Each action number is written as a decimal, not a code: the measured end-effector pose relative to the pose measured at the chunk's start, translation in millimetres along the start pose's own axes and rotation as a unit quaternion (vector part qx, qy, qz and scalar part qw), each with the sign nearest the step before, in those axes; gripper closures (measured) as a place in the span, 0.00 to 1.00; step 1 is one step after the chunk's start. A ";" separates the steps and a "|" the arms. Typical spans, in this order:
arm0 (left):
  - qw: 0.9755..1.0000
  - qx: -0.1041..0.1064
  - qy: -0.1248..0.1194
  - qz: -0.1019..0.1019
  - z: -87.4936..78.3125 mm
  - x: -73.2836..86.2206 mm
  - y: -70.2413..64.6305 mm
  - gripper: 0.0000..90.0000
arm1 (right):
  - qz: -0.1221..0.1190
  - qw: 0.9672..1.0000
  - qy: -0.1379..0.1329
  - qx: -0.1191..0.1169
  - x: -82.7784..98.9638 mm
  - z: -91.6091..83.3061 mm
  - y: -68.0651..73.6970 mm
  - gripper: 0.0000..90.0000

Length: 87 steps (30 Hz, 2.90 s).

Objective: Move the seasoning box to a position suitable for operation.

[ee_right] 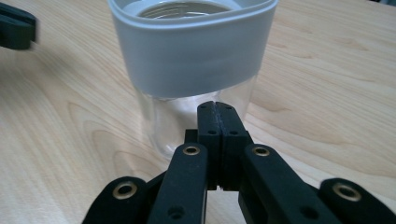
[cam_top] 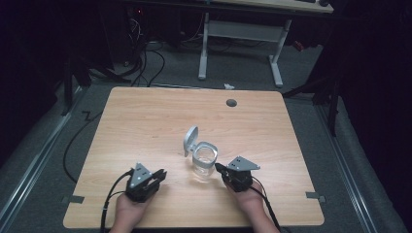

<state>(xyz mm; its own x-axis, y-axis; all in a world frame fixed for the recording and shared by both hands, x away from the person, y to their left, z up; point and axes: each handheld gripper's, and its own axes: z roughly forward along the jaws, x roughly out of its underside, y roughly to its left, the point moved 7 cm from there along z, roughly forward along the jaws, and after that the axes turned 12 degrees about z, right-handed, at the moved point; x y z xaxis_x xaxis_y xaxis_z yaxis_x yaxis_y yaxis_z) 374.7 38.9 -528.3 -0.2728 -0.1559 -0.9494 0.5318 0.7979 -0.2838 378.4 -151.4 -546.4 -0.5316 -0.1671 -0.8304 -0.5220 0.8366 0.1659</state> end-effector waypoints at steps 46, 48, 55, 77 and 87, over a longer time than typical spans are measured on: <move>0.997 -0.070 -0.021 -0.001 13.0 -3.6 15.6 0.94 | -0.014 1.000 -0.016 0.005 -20.1 12.3 -15.4 1.00; 0.997 -0.069 -0.022 -0.001 10.0 -2.6 17.3 0.94 | -0.019 1.000 -0.017 -0.003 -15.7 8.2 -5.7 1.00; 0.998 -0.053 -0.021 -0.009 1.0 1.2 13.1 0.91 | -0.023 0.999 -0.017 -0.016 -4.3 1.3 18.6 1.00; 0.999 0.030 0.014 -0.002 -4.4 23.9 -34.4 0.90 | 0.039 0.999 -0.017 0.018 -0.7 -6.9 -9.8 0.98; 0.998 0.061 0.020 -0.003 5.3 27.2 -58.7 0.97 | 0.044 0.998 -0.015 0.031 -21.7 3.1 -23.0 1.00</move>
<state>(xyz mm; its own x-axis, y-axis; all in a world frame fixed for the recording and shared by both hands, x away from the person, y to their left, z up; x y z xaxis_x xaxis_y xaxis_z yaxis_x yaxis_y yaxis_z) 340.4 -15.2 -538.1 -0.3072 -0.1346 -0.9421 0.6231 0.7198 -0.3061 404.0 -165.4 -533.9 -0.5520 -0.0766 -0.8303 -0.4323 0.8778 0.2063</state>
